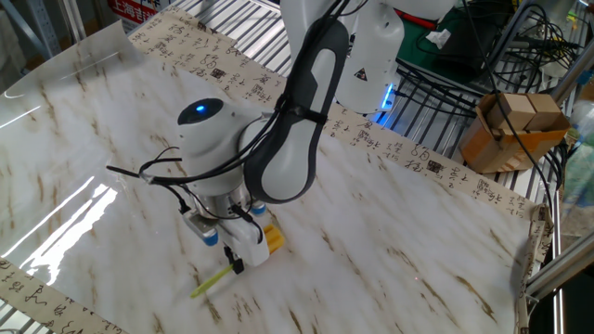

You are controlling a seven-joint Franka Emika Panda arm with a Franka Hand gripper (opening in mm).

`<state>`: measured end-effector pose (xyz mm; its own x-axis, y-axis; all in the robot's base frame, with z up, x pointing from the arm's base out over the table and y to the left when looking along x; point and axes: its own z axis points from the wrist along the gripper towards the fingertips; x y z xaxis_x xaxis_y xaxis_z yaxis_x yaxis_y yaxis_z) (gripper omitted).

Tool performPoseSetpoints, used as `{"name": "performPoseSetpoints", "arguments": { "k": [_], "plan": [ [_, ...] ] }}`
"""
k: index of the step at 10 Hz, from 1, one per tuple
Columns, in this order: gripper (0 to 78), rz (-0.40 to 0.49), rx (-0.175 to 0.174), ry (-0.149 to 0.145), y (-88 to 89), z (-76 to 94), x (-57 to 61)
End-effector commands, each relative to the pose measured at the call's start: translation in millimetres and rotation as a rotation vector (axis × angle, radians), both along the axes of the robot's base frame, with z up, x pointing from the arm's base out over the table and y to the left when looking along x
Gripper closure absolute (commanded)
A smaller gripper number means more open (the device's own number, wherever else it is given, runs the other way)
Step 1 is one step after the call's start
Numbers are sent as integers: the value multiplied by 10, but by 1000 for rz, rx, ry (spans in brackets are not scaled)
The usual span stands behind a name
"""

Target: Clean the tabletop with a sponge

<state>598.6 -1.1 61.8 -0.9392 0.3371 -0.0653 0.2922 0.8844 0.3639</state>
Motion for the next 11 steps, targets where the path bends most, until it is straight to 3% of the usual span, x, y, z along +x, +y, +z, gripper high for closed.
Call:
{"name": "performPoseSetpoints", "arguments": {
  "k": [1, 11],
  "plan": [
    [756, 12, -19, -11, -35, 3, -71],
    [756, 70, -65, -17, -292, -1, -45]
  ]
}}
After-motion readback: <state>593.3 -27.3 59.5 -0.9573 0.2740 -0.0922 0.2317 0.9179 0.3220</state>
